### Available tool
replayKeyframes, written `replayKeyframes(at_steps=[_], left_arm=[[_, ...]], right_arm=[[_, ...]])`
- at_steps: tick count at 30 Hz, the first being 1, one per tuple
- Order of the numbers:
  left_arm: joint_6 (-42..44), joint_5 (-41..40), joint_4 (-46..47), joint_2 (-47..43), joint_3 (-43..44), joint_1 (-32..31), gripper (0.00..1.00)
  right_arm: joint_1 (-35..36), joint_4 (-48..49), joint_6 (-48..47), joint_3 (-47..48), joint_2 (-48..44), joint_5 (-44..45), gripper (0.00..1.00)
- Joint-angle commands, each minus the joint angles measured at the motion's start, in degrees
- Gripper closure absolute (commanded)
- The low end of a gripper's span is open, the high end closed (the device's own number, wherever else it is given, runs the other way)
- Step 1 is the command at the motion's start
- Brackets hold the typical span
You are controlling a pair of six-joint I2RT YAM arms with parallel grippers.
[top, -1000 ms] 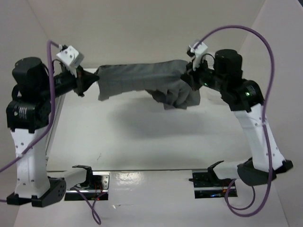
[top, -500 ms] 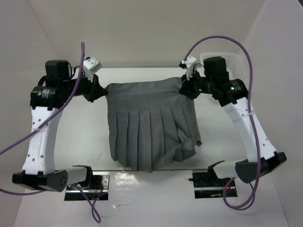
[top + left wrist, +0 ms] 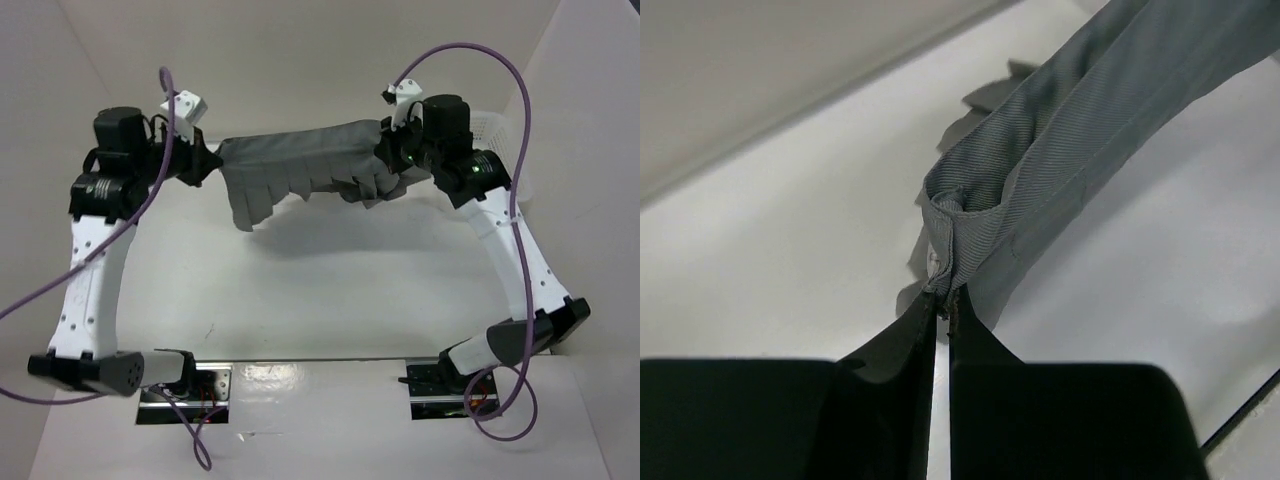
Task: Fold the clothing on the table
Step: Flatten the skirt out
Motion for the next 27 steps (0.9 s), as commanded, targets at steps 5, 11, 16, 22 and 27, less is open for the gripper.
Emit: replayKeyframes(at_steps=[5, 11, 16, 22, 27], left_arm=[[7.46, -2.61, -2.19, -14.23, -4.91, 2.11, 1.0], [15.62, 6.54, -13.78, -21.35, -9.48, 2.11, 1.0], [17.93, 10.14, -20.39, -23.64, -11.68, 2.63, 1.0], [17.06, 6.99, -15.04, -16.36, -18.27, 1.31, 1.0], [14.25, 0.76, -6.16, -2.42, -21.0, 1.31, 0.98]], right_arm=[[-3.19, -5.82, -8.37, -6.15, -11.47, -2.6, 1.0], [-5.3, -22.24, -20.57, -6.86, -16.66, -25.42, 1.0], [-6.09, -32.99, -27.72, -4.83, -16.66, -34.0, 1.0], [-6.09, -18.71, -20.09, -14.92, -15.18, -27.33, 1.0], [-6.09, -6.55, -13.41, -24.33, -10.35, -17.68, 1.0]])
